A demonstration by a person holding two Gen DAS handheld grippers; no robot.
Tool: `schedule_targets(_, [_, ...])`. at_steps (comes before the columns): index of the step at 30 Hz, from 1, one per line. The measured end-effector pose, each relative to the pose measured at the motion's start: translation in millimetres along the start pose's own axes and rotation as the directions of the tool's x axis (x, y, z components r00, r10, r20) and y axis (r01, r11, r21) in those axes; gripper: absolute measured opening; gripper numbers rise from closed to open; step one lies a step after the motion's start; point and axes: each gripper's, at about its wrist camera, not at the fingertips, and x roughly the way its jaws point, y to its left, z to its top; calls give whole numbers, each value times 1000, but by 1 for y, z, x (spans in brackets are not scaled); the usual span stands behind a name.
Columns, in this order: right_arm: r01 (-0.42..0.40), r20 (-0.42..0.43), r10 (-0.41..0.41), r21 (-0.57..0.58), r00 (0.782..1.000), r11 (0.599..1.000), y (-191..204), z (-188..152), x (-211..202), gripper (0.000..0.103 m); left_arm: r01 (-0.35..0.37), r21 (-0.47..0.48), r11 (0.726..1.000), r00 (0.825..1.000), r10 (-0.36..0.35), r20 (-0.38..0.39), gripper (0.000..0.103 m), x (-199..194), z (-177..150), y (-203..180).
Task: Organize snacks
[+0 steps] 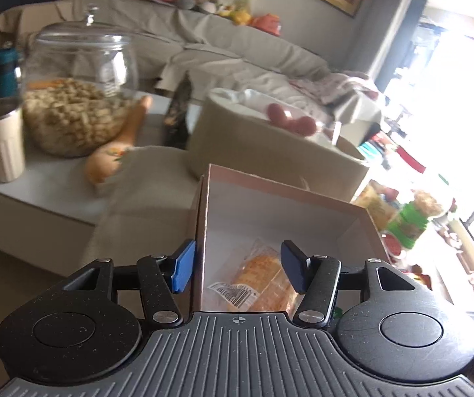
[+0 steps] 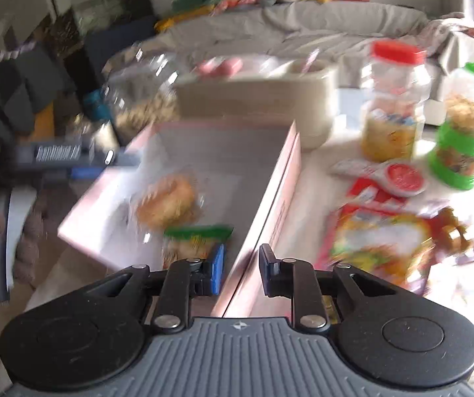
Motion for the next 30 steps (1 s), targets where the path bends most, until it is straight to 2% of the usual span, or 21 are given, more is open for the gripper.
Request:
schedule_targets(2, [52, 28, -54, 54, 998, 997, -25, 15, -5, 60, -3, 3, 1000, 1000, 3, 28, 61, -1, -3, -6])
schedule_targets(4, [141, 40, -146, 102, 989, 985, -50, 35, -2, 68, -16, 11, 1000, 998, 16, 65, 61, -10, -6, -13])
schedule_targets(7, [230, -37, -228, 204, 973, 952, -96, 64, 24, 68, 2, 20, 1000, 993, -4, 117, 61, -31, -10, -26])
schedule_targets(9, [223, -69, -213, 312, 975, 924, -128, 74, 42, 68, 47, 23, 999, 992, -50, 116, 61, -46, -16, -37])
schedule_targets(12, [241, -100, -219, 407, 971, 881, -156, 79, 70, 68, 152, 64, 986, 986, -156, 64, 61, -67, -30, -58])
schedule_targets(15, [289, -150, -249, 386, 957, 876, -165, 76, 95, 69, 249, 114, 962, 968, -248, -27, 61, -76, -50, -81])
schedule_targets(16, [286, -132, -255, 359, 958, 888, -162, 76, 96, 67, 280, 119, 953, 959, -274, -65, 61, -76, -57, -88])
schedule_targets(18, [255, -127, -227, 301, 966, 919, -153, 74, 92, 46, 325, 117, 938, 942, -310, -128, 60, -73, -70, -98])
schedule_targets(19, [217, -127, -188, 280, 974, 935, -148, 71, 86, 29, 342, 117, 932, 933, -323, -158, 60, -69, -78, -104])
schedule_targets(20, [209, -136, -178, 266, 975, 941, -144, 68, 79, 20, 354, 116, 928, 925, -330, -188, 60, -65, -86, -108])
schedule_targets(23, [184, -142, -155, 217, 978, 959, -133, 50, 54, 4, 355, 91, 930, 911, -323, -256, 60, -46, -106, -114])
schedule_targets(24, [178, -144, -151, 205, 978, 962, -128, 44, 43, 0, 353, 78, 933, 907, -320, -274, 60, -40, -111, -115])
schedule_targets(27, [125, -126, -101, 194, 987, 973, -115, 24, 10, 0, 357, 56, 932, 894, -323, -311, 59, -29, -123, -121])
schedule_targets(30, [82, -120, -62, 166, 991, 983, -108, 18, -19, 0, 351, 55, 935, 892, -316, -322, 59, -24, -128, -127])
